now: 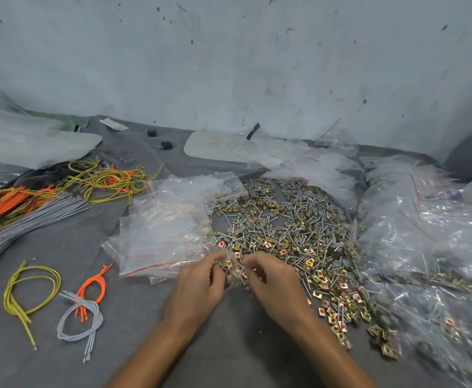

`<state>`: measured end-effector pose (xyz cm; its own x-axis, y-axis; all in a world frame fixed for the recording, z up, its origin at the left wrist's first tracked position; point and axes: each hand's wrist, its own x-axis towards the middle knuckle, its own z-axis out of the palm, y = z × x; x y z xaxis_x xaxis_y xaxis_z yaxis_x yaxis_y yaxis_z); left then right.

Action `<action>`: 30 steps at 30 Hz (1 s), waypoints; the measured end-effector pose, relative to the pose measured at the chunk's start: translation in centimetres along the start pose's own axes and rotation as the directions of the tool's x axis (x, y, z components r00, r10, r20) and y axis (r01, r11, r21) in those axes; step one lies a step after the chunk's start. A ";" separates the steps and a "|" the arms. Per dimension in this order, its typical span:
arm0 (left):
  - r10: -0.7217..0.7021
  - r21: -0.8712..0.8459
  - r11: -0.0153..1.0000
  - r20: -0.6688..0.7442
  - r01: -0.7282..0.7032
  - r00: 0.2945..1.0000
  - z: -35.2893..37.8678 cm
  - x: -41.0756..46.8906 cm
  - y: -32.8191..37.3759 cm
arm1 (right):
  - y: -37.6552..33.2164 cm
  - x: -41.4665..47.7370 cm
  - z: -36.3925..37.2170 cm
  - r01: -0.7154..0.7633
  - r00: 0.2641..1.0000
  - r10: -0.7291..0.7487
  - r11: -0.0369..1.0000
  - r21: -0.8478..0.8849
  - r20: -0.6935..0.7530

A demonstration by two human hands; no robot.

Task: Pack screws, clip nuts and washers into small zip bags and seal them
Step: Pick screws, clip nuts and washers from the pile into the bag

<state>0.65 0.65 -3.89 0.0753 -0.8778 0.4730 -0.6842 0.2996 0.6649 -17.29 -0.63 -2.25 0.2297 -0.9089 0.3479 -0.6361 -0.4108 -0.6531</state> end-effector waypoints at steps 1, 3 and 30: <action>0.008 0.007 1.000 0.004 -0.008 1.000 0.0 0.0 0.0 | 0.7 0.5 -0.7 -0.018 1.000 0.018 1.000 -0.021 0.005; 0.011 0.015 1.000 0.017 -0.011 1.000 0.0 0.0 0.0 | 2.1 1.9 -2.2 -0.045 0.999 0.045 0.997 -0.059 0.000; -0.012 -0.003 1.000 0.060 0.012 0.998 -0.1 0.1 -0.1 | 8.9 14.7 -3.5 -0.209 0.969 0.244 0.893 -0.399 0.040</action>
<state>0.78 0.53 -3.85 0.0393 -0.9022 0.4295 -0.6810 0.2903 0.6723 -22.13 -17.40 -0.58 0.0963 -0.9839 0.1508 -0.9097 -0.1485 -0.3877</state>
